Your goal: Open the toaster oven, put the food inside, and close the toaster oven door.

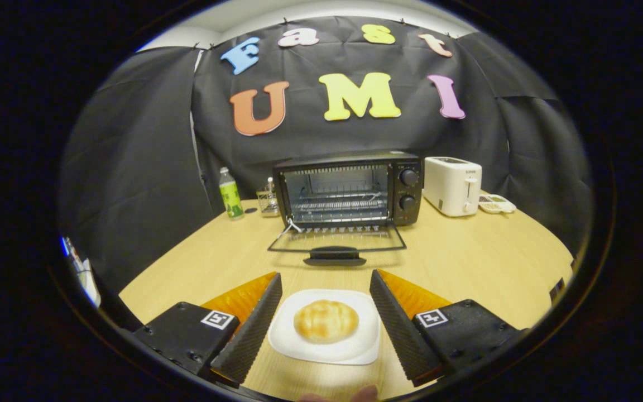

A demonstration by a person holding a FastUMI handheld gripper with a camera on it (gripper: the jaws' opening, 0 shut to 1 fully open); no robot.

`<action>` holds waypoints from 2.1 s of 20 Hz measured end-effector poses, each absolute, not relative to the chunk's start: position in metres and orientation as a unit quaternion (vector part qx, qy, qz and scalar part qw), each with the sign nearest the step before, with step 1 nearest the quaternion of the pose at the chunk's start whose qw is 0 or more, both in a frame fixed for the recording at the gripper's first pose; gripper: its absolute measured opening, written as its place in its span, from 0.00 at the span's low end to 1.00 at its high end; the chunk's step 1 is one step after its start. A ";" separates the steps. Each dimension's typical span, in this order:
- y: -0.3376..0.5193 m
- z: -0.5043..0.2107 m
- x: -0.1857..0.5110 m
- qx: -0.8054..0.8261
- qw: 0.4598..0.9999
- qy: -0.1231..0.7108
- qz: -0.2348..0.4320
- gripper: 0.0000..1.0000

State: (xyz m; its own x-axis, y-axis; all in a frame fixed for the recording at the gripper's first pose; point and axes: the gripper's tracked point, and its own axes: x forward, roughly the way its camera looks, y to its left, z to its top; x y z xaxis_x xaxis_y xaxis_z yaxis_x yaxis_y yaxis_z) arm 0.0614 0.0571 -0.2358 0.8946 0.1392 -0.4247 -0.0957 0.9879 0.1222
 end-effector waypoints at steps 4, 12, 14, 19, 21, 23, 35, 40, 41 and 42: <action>0.057 -0.278 0.046 0.049 0.960 0.268 0.060 1.00; 0.061 -0.313 0.045 0.061 0.947 0.312 0.047 0.98; 0.062 -0.315 0.047 0.063 0.947 0.312 0.042 0.91; 0.055 -0.301 0.051 0.091 0.950 0.296 0.029 0.63; 0.054 -0.288 0.054 0.141 0.948 0.283 0.032 0.53; 0.051 -0.276 0.060 0.189 0.941 0.279 0.035 0.49; 0.064 -0.232 0.170 0.286 0.914 0.284 0.048 0.48; 0.071 -0.220 0.228 0.277 0.922 0.268 0.036 0.48; 0.074 -0.221 0.239 0.282 0.921 0.267 0.034 0.48; 0.078 -0.224 0.251 0.287 0.918 0.271 0.032 0.48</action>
State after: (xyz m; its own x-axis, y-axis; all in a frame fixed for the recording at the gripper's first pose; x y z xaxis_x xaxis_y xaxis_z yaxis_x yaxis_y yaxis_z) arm 0.2507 0.0779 -0.2243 0.8511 0.2150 -0.4790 0.0957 0.8335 0.5442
